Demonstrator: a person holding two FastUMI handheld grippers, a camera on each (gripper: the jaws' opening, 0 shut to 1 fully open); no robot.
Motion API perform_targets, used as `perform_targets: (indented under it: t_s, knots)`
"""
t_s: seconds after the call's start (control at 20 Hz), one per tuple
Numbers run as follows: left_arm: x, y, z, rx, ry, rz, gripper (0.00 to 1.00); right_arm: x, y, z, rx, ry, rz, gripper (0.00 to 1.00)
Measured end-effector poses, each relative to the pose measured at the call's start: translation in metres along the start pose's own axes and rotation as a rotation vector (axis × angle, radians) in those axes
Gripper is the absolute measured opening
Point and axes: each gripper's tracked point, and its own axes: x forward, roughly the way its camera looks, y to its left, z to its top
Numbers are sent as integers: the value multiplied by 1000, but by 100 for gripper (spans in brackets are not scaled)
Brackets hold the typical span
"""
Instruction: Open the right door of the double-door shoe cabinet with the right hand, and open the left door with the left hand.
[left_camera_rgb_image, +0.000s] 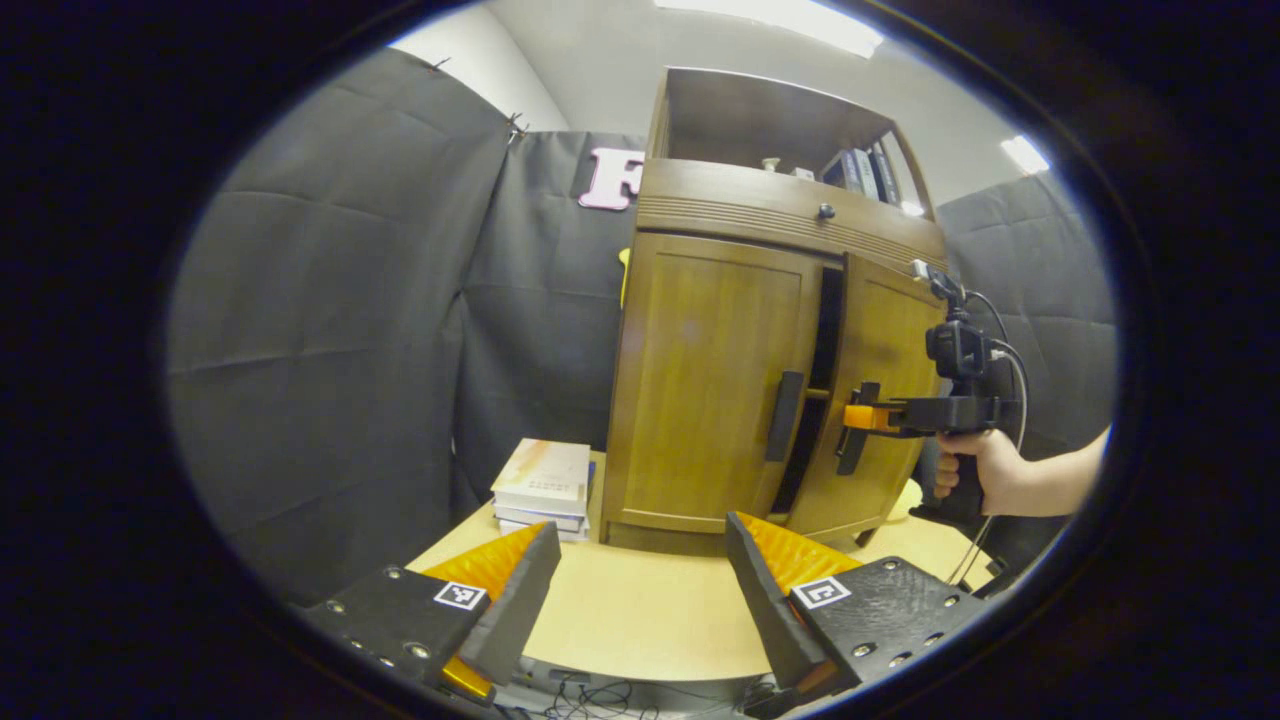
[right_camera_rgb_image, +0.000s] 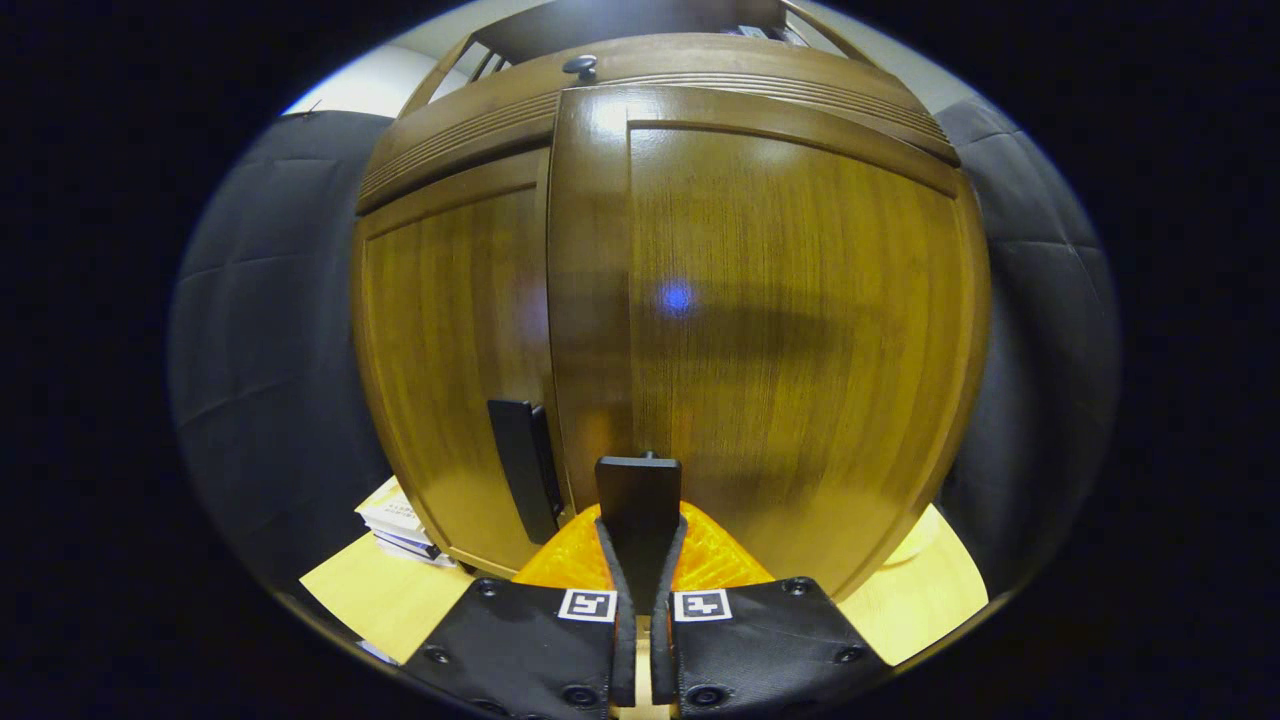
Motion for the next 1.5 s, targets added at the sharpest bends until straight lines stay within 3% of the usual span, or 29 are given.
perform_targets:
  t_s: [0.1,0.3,0.35,0.45,0.5,0.8,1.05,1.15,1.5]
  knots:
    - [3,-6,-3,-12,7,-20,94,-14,-2,-5,2,7,5,4]
    - [10,-21,-2,2,-8,-64,94,-46,-10,-13,-3,7,28,7]
    - [13,-25,1,18,-10,-62,94,-54,-13,-15,-3,4,35,4]
    - [15,-30,9,39,-28,-46,95,-64,-18,-21,2,5,47,7]
    - [15,-39,12,34,-35,-41,95,-67,-21,-24,3,8,56,4]
    - [11,-97,19,-17,-36,-30,94,-108,-51,-43,-1,9,124,7]
    - [-9,-144,25,31,-53,5,94,-140,-91,-53,9,1,151,4]
    - [-18,-163,24,33,-54,13,94,-152,-113,-57,17,2,153,11]
    - [-51,-234,10,45,-48,20,94,-179,-199,-67,70,-11,123,2]
